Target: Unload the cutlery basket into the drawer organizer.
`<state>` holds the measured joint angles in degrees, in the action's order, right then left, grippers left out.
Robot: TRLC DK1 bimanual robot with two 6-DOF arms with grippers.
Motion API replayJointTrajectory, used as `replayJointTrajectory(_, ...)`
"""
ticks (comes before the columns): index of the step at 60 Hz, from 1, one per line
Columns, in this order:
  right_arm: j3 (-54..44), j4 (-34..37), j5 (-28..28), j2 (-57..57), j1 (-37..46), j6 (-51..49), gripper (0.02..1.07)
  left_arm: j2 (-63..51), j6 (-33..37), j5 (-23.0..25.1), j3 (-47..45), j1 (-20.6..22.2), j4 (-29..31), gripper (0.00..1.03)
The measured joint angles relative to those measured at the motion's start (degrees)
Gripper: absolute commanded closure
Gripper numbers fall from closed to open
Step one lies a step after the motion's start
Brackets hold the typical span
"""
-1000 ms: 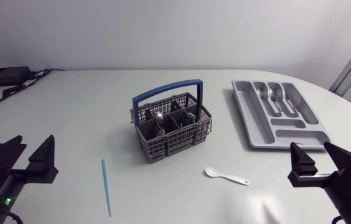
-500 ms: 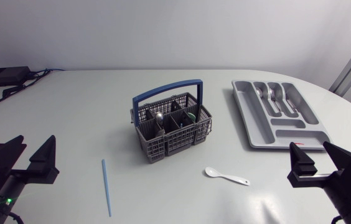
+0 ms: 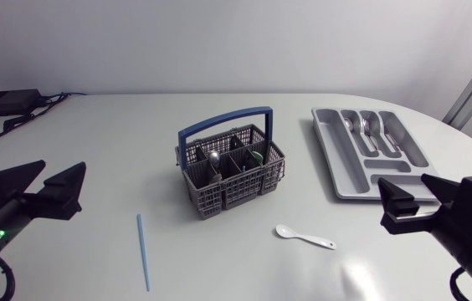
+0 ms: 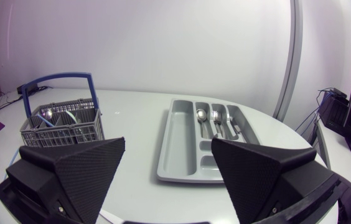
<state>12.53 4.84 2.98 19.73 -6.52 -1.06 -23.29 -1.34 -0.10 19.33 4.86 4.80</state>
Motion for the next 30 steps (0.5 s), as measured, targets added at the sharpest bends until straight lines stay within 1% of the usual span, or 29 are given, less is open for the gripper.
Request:
replayJointTrajectory(2,1.2,0.3,0.0,2.1,-0.6,0.0,0.07,-2.3,0.0,0.0,1.7,0.2,1.2,0.12)
replayJointTrajectory(10,8.8,6.3,-0.8,12.7,-1.9,0.0,0.07,-15.3,1.9,0.0,11.7,1.0,10.0,0.12)
replayJointTrajectory(16,14.4,10.0,-3.2,21.5,-2.1,0.0,0.07,-23.1,4.7,0.0,16.9,1.6,13.0,0.12)
replayJointTrajectory(22,17.5,13.7,-7.5,27.0,-2.1,0.0,0.07,-29.3,10.6,0.0,20.4,2.5,15.8,0.12)
replayJointTrajectory(25,18.5,14.9,-9.0,29.0,-2.1,0.0,0.07,-32.4,15.0,0.2,22.1,2.9,17.0,0.12)
replayJointTrajectory(26,19.1,15.4,-9.4,30.1,-2.1,-0.2,0.07,-34.1,18.7,0.2,23.2,3.3,18.2,0.12)
replayJointTrajectory(30,20.6,16.6,-10.5,32.8,-2.1,-0.7,0.07,-37.3,24.4,0.2,25.3,4.2,19.8,0.12)
